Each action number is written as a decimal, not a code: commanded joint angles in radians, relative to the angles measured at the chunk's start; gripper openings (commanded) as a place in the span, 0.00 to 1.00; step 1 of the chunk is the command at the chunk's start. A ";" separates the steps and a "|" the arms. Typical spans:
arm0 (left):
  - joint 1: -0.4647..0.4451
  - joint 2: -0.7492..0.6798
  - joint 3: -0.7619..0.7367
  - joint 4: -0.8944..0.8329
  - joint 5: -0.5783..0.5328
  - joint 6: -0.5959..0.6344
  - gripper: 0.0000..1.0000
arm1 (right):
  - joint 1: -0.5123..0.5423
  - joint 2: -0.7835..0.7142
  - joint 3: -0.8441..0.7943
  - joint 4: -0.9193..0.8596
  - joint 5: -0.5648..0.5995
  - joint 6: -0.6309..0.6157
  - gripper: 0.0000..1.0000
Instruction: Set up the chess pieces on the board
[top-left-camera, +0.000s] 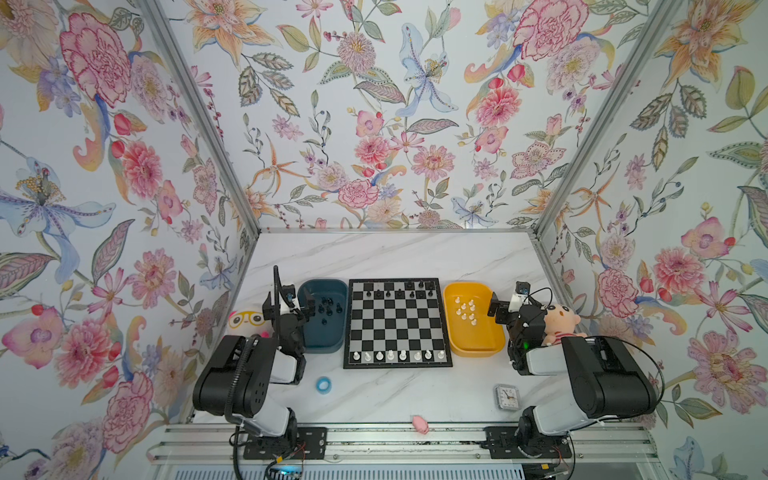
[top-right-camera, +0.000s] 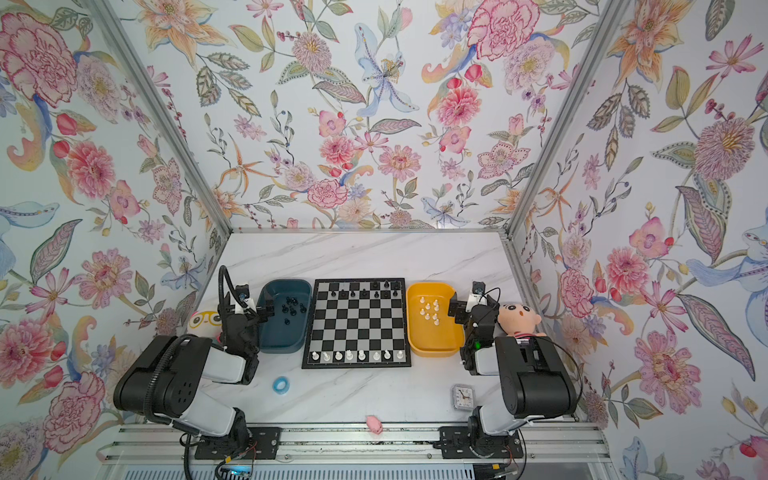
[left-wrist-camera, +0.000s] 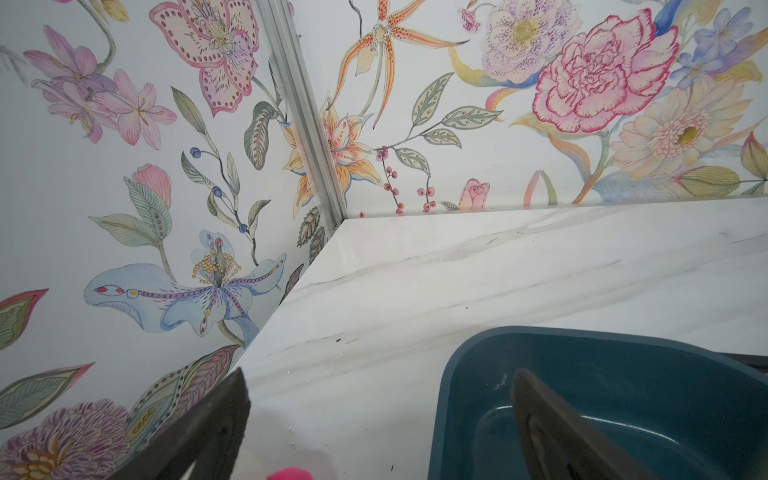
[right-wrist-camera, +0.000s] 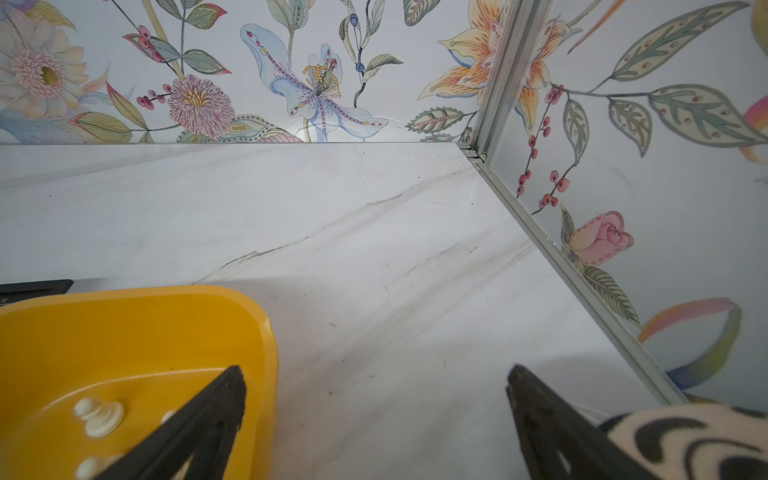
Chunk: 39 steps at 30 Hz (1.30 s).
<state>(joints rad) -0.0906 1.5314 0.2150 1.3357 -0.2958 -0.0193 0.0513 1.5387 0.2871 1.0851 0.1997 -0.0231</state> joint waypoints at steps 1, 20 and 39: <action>0.000 -0.115 0.051 -0.158 -0.034 -0.017 0.99 | 0.016 -0.032 0.011 -0.019 0.063 0.011 0.99; -0.001 -0.500 0.278 -0.711 0.196 -0.186 0.93 | 0.080 -0.527 0.191 -0.818 0.083 0.098 0.99; -0.082 -0.204 0.757 -1.214 0.393 -0.226 0.88 | 0.204 -0.339 0.800 -1.602 -0.162 0.174 0.83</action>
<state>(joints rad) -0.1604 1.2869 0.9146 0.2085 0.0765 -0.2340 0.2478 1.1244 1.0283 -0.3653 0.1139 0.1478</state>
